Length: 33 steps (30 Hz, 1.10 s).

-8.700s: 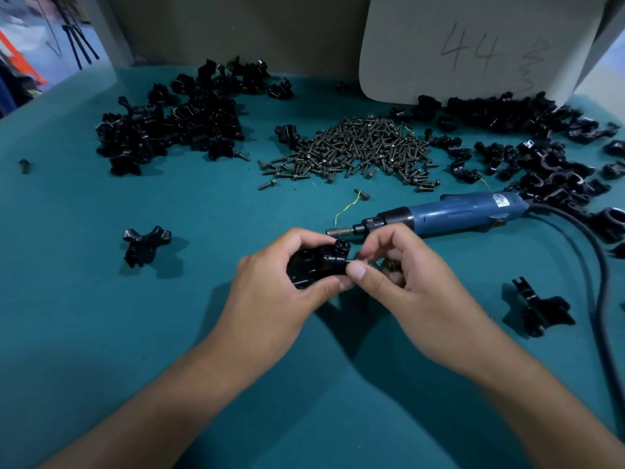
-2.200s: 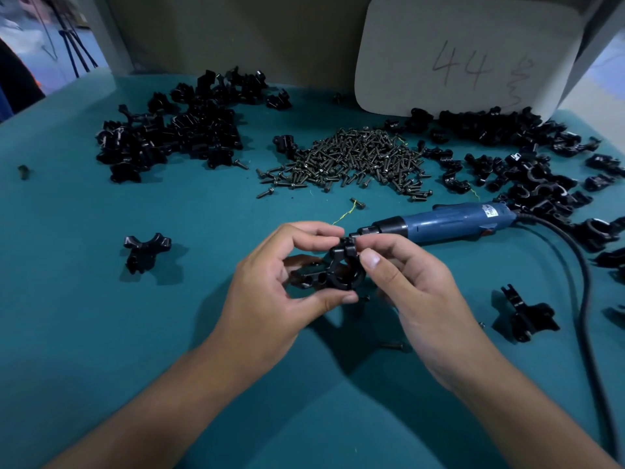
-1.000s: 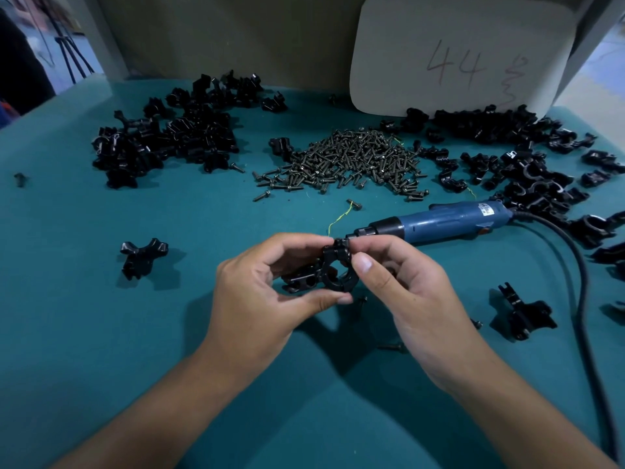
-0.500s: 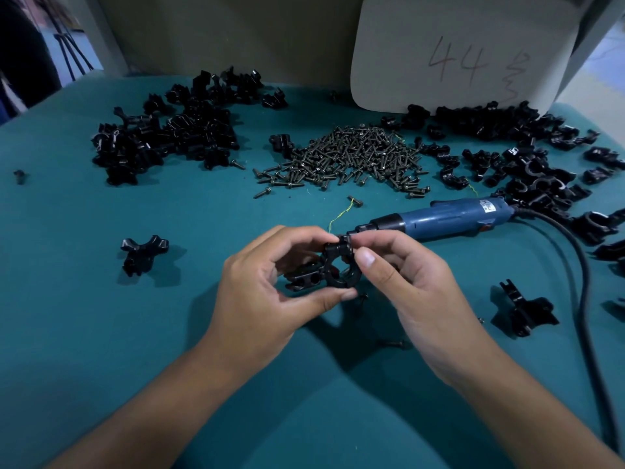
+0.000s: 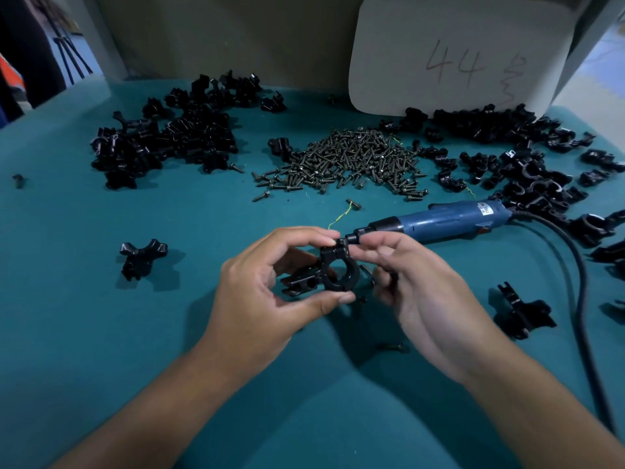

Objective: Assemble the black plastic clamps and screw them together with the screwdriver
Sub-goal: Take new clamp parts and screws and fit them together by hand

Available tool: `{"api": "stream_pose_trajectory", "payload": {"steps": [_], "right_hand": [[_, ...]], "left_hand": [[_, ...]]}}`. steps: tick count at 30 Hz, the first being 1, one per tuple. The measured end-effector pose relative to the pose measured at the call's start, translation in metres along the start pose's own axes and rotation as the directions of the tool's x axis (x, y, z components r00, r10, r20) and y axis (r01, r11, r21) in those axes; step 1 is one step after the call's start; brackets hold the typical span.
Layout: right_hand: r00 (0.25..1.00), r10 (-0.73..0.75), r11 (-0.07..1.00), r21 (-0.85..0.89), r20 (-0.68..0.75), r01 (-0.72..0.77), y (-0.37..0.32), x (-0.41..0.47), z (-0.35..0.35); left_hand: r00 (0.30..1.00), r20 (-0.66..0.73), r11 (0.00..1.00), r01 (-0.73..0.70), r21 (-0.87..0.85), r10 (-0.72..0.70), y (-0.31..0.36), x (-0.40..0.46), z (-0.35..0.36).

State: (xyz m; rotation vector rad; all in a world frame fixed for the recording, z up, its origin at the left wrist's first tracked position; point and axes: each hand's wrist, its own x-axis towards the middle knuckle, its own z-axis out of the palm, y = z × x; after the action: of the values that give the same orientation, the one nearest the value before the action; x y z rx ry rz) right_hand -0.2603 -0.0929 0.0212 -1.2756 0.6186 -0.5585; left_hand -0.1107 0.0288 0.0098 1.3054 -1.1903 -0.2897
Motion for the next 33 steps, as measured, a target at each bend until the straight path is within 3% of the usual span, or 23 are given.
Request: {"api": "stream_pose_trajectory", "payload": {"steps": [6,9,17,23,33], "right_hand": [[0.996,0.059,0.963,0.259,0.062,-0.074,-0.011,0.003,-0.013],[0.995,0.06,0.952,0.296,0.081,-0.081,-0.012,0.004,-0.013],[0.999,0.016,0.999,0.052,0.029,-0.017,-0.014,0.004,-0.014],[0.996,-0.07,0.974,0.219,0.053,0.056,-0.019,0.0,-0.012],[0.956,-0.29,0.954,-0.094,-0.041,0.285,-0.022,-0.01,0.001]], "left_hand": [[1.0,-0.012,1.0,-0.012,-0.005,0.012,0.0,0.0,0.001],[1.0,-0.018,1.0,-0.022,-0.008,0.022,-0.001,0.0,0.001],[0.999,-0.012,0.999,-0.038,-0.005,0.038,-0.001,0.0,0.001],[0.999,-0.01,0.999,-0.043,-0.024,0.043,-0.002,0.0,0.002],[0.997,0.024,0.997,-0.07,0.034,0.069,-0.001,0.0,0.001]]}}
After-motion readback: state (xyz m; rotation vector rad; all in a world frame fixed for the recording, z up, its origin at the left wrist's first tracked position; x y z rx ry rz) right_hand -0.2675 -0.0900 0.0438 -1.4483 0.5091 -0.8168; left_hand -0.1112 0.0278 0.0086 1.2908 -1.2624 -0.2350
